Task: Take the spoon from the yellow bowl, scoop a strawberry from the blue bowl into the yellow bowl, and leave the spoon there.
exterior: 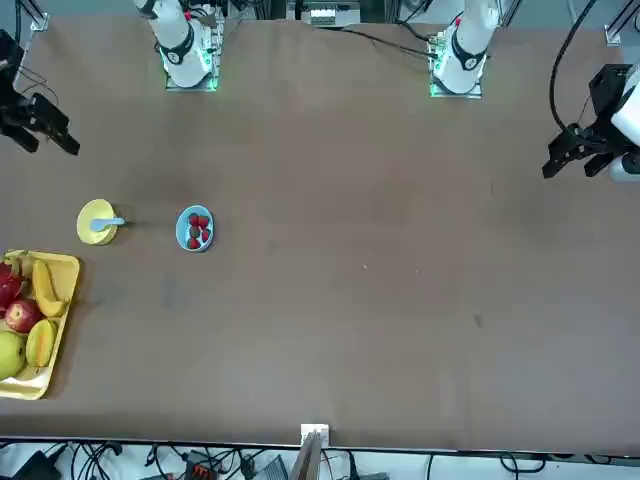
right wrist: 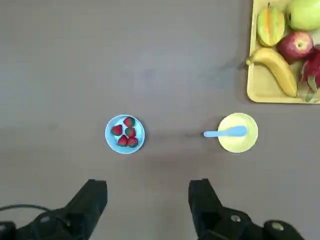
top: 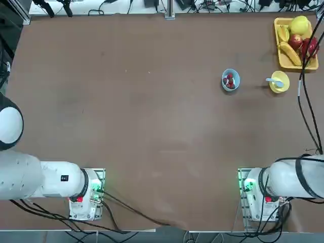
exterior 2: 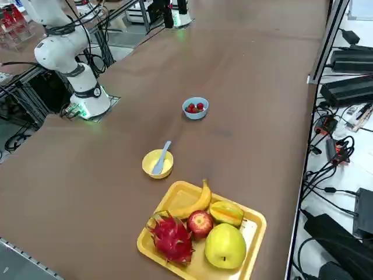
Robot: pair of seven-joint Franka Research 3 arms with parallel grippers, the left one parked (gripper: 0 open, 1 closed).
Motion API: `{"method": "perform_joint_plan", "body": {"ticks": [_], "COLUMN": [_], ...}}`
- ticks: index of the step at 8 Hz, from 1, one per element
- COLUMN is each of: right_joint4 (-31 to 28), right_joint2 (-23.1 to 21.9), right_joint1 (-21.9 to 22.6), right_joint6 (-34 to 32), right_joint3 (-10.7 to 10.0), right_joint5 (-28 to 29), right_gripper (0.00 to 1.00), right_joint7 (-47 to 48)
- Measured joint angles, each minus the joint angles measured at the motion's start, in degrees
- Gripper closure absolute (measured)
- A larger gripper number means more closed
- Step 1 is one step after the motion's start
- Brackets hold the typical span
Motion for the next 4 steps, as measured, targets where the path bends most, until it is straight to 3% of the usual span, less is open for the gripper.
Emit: {"method": "perform_joint_plan", "body": {"ticks": [4], "right_joint4": [-2.2], "right_joint2": [11.3], "right_joint1": [5.1], "right_joint6": [2.5], "right_joint3": [1.0], "right_joint5": [-15.8], "right_gripper": [0.01], "right_joint7": [7.4]}}
